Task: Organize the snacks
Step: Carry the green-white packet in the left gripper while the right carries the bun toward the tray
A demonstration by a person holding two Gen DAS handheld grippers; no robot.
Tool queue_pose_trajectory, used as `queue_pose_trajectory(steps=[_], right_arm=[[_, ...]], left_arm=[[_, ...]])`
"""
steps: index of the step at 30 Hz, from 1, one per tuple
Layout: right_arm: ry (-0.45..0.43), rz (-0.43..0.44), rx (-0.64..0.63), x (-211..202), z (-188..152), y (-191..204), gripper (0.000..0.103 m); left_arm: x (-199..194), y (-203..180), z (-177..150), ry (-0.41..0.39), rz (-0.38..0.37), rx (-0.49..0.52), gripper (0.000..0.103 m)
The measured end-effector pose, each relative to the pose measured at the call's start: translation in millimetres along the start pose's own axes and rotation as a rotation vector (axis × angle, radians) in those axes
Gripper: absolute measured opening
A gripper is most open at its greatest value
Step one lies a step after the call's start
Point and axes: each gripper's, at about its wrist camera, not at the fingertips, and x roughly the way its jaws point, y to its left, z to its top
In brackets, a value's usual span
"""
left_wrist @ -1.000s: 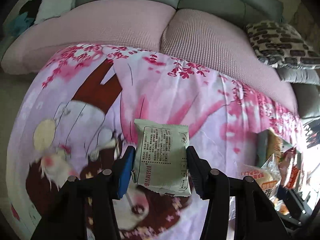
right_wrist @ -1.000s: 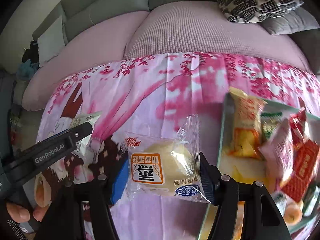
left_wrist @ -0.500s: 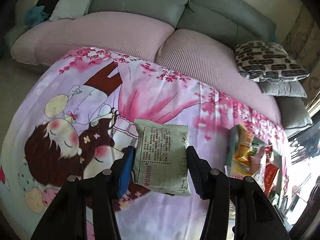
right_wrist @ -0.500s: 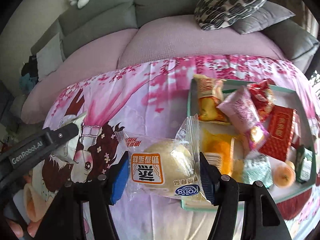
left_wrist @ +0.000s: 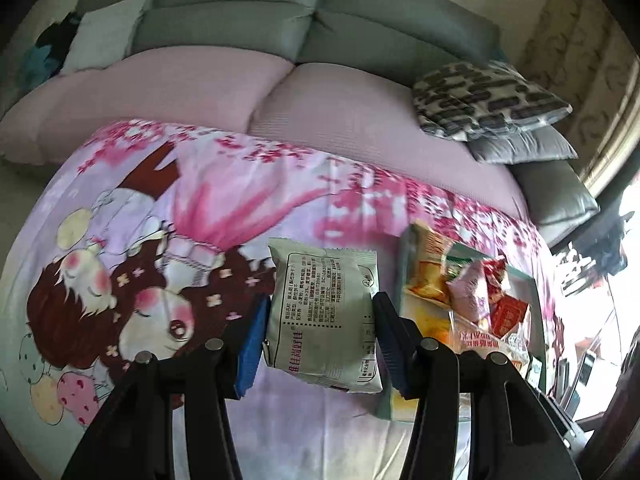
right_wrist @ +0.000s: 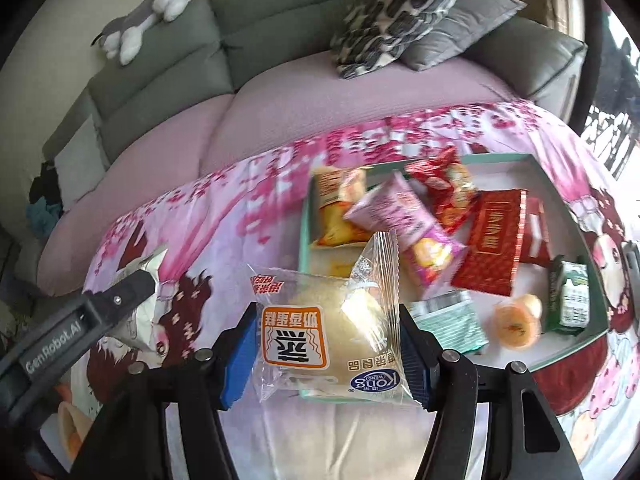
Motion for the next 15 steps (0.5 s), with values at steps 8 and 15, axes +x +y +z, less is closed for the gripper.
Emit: queue_pose_trajectory(steps=[8, 15], right_arm=[[-0.021, -0.08, 0.124, -2.2, 12.9, -50.5, 0.066], [-0.062, -0.111, 0.23, -12.1, 22.1, -98.0, 0.066]], left_arm=[[8.4, -51.4, -8.5, 0.001, -0.049, 0.13, 0.054], [17.7, -93.8, -16.8, 0.011, -0.09, 0.237, 0.054]])
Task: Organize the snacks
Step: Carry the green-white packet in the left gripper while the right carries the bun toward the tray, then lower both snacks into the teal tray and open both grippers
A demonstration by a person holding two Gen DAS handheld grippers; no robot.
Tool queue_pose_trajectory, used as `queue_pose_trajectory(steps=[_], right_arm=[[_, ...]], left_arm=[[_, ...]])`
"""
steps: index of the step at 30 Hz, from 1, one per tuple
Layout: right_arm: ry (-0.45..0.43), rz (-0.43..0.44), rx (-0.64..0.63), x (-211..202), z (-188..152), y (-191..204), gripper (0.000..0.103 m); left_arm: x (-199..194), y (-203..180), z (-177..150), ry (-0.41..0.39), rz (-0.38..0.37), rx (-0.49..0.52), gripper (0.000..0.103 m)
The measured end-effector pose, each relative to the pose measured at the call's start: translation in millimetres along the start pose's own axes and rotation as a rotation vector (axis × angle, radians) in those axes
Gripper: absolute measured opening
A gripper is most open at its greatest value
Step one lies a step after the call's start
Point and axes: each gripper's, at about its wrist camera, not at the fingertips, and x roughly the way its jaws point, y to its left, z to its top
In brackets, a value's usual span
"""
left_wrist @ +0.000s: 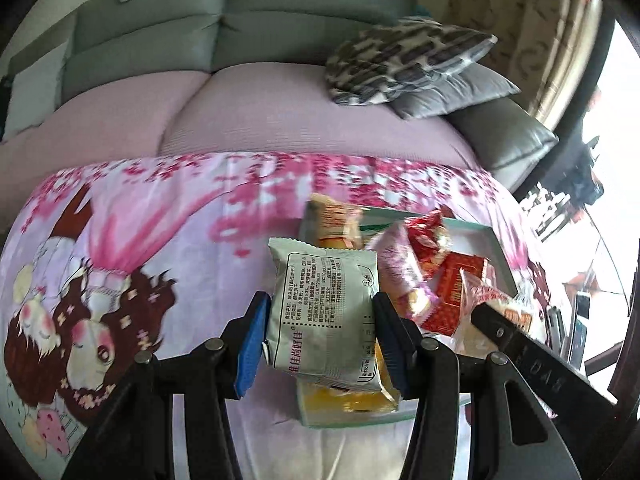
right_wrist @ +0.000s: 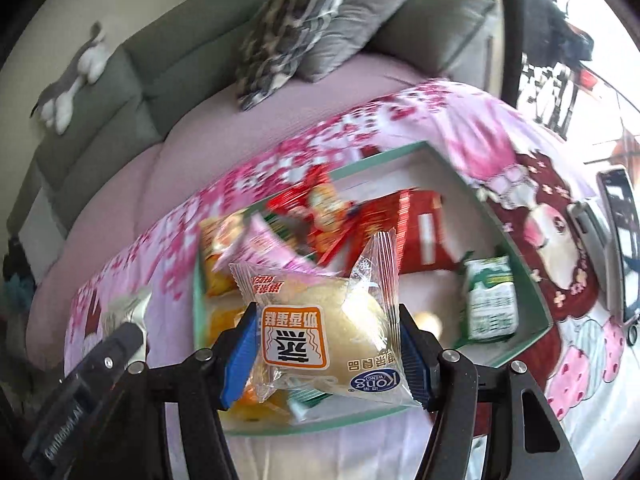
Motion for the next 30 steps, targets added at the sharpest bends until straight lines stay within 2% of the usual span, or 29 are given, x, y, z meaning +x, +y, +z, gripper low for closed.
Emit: queue_pose_trajectory(steps=[7, 15, 30], right_arm=[[-0.035, -0.045, 0.085, 2.1, 14.5, -35.4, 0.067], [-0.071, -0.074, 0.112, 13.2, 26.4, -49.8, 0.067], [-0.013, -0.103, 0.122, 30.1, 26.1, -60.3, 0.068]], left_arm=[[17.1, -31.0, 1.5, 0.011, -0.029, 0.087, 0.054], [40.3, -50.9, 6.2, 0.033, -0.04, 0.112, 0.054], [64.9, -67.7, 1.8, 0.086, -0.059, 0.124, 0.054]])
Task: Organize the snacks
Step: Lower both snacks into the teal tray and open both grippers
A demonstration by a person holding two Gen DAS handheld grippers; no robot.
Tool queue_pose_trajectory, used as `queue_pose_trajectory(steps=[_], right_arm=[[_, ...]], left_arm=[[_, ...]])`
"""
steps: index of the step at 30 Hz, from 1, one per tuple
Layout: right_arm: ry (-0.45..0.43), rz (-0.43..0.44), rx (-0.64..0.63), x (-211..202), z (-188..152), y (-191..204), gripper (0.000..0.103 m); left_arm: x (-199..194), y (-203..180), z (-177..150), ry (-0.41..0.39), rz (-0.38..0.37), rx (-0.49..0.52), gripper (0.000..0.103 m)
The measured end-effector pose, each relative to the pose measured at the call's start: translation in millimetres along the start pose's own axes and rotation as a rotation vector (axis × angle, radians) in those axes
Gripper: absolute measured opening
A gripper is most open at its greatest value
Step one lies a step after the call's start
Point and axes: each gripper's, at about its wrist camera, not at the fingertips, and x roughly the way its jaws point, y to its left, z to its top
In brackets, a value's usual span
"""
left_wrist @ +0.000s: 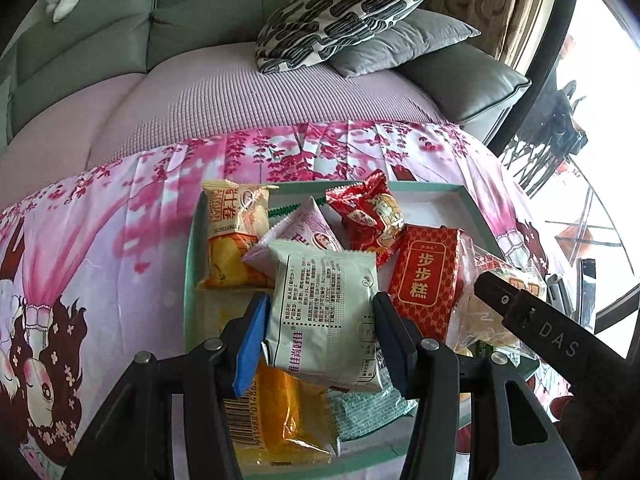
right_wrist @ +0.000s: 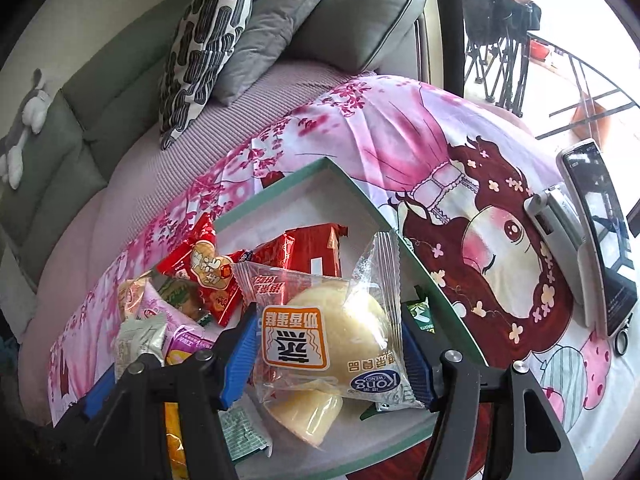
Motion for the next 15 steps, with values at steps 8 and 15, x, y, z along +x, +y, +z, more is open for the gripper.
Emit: queue_pose_trajectory(steps=[8, 15], right_arm=[[0.023, -0.006, -0.047, 2.0, -2.2, 6.9, 0.07], [0.019, -0.019, -0.098, -4.5, -5.7, 14.2, 0.081]], left_arm=[[-5.8, 3.5, -0.2, 0.009, -0.007, -0.021, 0.06], [-15.0, 16.4, 3.4, 0.008, 0.06, -0.065, 0.067]])
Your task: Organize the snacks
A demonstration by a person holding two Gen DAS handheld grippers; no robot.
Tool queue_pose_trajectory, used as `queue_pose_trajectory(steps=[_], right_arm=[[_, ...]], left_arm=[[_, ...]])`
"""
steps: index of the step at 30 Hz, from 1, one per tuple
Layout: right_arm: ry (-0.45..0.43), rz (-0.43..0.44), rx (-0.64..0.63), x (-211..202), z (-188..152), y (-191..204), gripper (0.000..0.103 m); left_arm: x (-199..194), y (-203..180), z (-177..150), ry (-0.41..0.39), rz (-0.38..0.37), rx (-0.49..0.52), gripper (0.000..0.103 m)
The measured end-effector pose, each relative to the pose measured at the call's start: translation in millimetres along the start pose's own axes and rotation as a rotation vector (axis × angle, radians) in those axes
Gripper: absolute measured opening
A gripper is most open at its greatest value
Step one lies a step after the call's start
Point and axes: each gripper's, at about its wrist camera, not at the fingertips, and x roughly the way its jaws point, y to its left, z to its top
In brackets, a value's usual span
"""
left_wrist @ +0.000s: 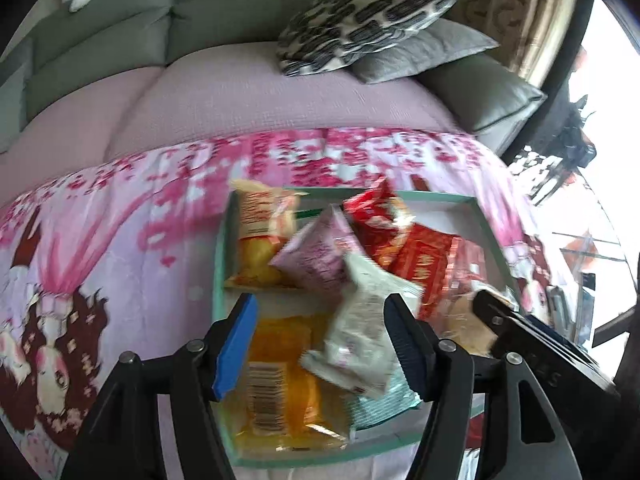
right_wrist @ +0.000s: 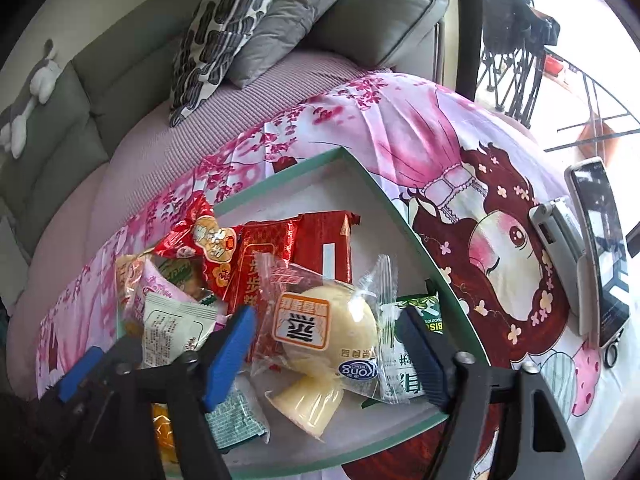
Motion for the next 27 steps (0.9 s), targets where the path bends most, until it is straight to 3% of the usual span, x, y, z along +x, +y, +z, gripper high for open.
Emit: queue_pose_trajectory(steps=[5, 9, 11, 18, 21, 27], right_arm=[[0.002, -0.002, -0.052, -4.2, -2.7, 10.2, 0.083], [-0.003, -0.002, -0.079, -6.9, -5.6, 17.7, 0.101], [-0.007, 0.0, -0.091, -8.7, -6.0, 20.7, 0.101], [-0.013, -0.001, -0.138, -13.4, -12.3, 33.6, 0.102], [-0.017, 0.001, -0.158, -16.0, -16.1, 39.5, 0.103], [-0.023, 0.007, -0.205, -19.7, -26.8, 52.9, 0.103]], left_arm=[[1.6, 19.6, -0.7, 0.034, 0.124, -0.051, 0.07], [1.4, 38.2, -1.0, 0.042, 0.179, -0.094, 0.072], [1.3, 46.6, -1.5, 0.046, 0.196, -0.114, 0.079], [-0.3, 72.2, -8.5, 0.056, 0.248, -0.187, 0.081], [-1.6, 84.6, -14.2, 0.062, 0.264, -0.218, 0.091], [-11.9, 103.8, -23.4, 0.046, 0.289, -0.246, 0.092]])
